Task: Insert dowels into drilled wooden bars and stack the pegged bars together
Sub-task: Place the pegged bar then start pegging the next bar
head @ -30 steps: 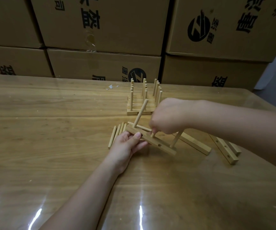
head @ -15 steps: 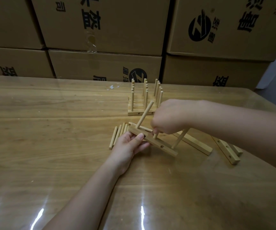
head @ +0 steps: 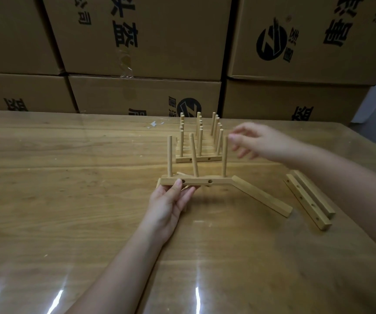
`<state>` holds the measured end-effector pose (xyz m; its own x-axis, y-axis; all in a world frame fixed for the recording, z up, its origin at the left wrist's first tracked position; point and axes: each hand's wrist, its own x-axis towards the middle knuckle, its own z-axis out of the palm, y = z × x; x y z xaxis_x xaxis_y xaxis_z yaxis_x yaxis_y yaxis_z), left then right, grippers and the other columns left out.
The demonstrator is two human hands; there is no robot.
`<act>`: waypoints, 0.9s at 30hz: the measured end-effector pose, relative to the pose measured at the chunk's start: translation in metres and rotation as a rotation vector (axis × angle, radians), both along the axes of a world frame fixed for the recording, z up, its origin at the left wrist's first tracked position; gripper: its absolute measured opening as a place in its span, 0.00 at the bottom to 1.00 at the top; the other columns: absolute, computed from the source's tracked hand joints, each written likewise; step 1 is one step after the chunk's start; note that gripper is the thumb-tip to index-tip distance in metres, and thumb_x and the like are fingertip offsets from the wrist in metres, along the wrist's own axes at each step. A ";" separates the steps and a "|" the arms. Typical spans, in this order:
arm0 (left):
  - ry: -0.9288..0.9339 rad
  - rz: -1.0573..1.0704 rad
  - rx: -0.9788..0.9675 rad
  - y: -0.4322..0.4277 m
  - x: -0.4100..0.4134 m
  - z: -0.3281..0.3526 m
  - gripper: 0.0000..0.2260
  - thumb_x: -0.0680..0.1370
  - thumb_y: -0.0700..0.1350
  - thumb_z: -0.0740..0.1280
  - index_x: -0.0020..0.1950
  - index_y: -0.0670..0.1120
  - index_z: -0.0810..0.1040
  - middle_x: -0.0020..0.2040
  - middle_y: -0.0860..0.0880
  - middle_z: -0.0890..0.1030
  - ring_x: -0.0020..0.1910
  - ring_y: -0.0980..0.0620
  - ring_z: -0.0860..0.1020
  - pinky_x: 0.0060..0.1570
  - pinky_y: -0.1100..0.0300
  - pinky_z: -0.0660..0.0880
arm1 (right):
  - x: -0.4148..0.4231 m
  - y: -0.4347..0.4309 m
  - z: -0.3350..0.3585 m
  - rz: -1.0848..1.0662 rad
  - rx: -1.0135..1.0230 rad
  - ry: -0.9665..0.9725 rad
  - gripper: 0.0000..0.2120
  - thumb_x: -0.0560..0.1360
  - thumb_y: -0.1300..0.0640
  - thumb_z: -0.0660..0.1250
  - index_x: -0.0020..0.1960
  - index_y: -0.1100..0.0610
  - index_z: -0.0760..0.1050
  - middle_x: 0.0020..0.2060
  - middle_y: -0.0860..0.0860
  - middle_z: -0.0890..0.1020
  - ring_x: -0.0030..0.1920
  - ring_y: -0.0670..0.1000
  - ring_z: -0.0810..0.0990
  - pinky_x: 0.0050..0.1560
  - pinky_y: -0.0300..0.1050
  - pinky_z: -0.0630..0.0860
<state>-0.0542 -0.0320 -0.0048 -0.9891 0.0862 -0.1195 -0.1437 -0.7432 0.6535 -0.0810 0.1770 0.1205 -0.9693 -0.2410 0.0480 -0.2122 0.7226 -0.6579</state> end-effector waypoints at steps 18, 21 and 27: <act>0.082 -0.151 -0.164 0.002 0.005 -0.005 0.14 0.71 0.39 0.67 0.55 0.38 0.75 0.50 0.40 0.83 0.50 0.44 0.83 0.42 0.62 0.80 | -0.012 -0.042 -0.005 0.103 0.290 0.260 0.09 0.77 0.44 0.59 0.49 0.45 0.76 0.37 0.41 0.79 0.40 0.39 0.75 0.58 0.49 0.65; 0.119 -0.145 -0.149 0.001 0.005 -0.004 0.12 0.72 0.39 0.65 0.55 0.39 0.74 0.48 0.43 0.84 0.49 0.46 0.83 0.43 0.62 0.80 | -0.010 -0.047 -0.007 0.157 0.420 0.210 0.09 0.78 0.45 0.58 0.43 0.46 0.74 0.33 0.45 0.79 0.34 0.42 0.76 0.40 0.40 0.72; 0.092 -0.122 -0.159 0.001 0.006 -0.004 0.10 0.76 0.37 0.63 0.56 0.38 0.73 0.54 0.38 0.80 0.54 0.43 0.81 0.44 0.61 0.81 | -0.013 -0.049 -0.016 0.141 0.341 0.138 0.09 0.79 0.48 0.58 0.42 0.48 0.72 0.31 0.47 0.81 0.30 0.41 0.77 0.31 0.36 0.68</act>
